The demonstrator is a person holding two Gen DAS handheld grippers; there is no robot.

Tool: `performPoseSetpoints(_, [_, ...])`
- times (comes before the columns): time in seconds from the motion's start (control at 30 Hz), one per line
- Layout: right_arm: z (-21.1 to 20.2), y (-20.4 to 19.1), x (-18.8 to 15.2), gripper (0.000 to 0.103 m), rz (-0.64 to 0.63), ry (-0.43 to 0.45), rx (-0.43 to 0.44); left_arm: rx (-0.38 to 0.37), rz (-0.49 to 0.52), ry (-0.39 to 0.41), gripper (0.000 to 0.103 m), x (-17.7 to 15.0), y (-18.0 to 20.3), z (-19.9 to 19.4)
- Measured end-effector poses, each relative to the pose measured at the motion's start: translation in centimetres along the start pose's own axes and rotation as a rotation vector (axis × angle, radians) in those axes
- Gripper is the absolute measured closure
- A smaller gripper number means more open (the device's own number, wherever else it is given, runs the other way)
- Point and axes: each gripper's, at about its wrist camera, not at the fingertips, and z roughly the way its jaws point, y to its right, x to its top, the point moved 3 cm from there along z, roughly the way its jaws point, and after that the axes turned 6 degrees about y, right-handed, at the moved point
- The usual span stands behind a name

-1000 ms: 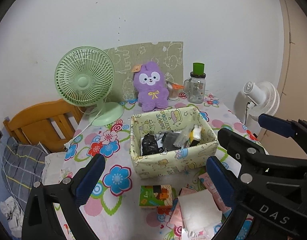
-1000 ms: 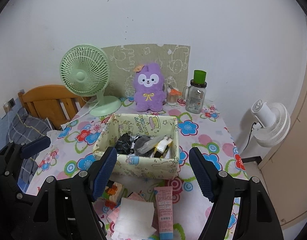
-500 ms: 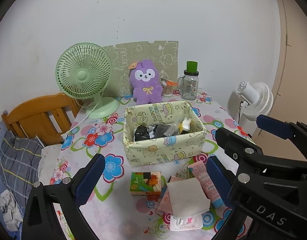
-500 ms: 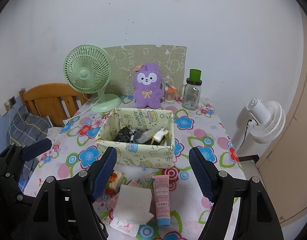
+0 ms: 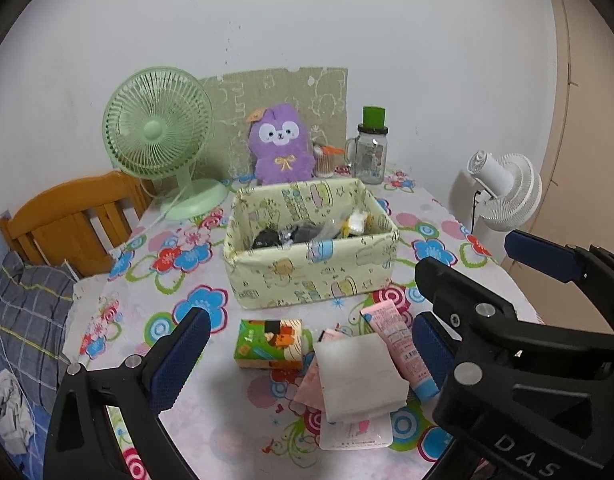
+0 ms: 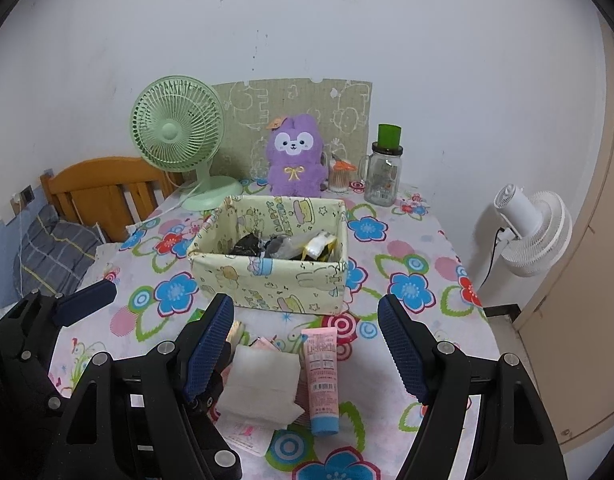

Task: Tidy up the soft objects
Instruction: 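Withdraw both tools from the box toward the tissue pack and pink tube, then grasp the white tissue pack with the left tool while the right tool grasps the pink tube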

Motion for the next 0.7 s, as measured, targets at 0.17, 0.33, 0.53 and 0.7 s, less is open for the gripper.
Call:
performPoseSetpoints(0.17, [0.8,0.3,-1.3,0.026,0.012,-0.01,0.007,0.011,0.0,-0.019,0.001,-1.2,0.4,1.0])
performPoseSetpoints(0.33, [2.0,0.6,-3.0,0.026,0.012,-0.018,0.003,0.016,-0.006,-0.051,0.001,-3.0,0.8,2.2])
performPoseSetpoints(0.53, [3.7,1.3,-5.1,0.026,0.031,-0.025,-0.015,0.011,-0.019,-0.087,0.001,-4.9,1.3,4.0])
performPoseSetpoints(0.7, [5.0,1.8,-6.4,0.026,0.046,-0.056,-0.008,0.017,-0.022,-0.124,0.001,-6.1,1.6,5.5])
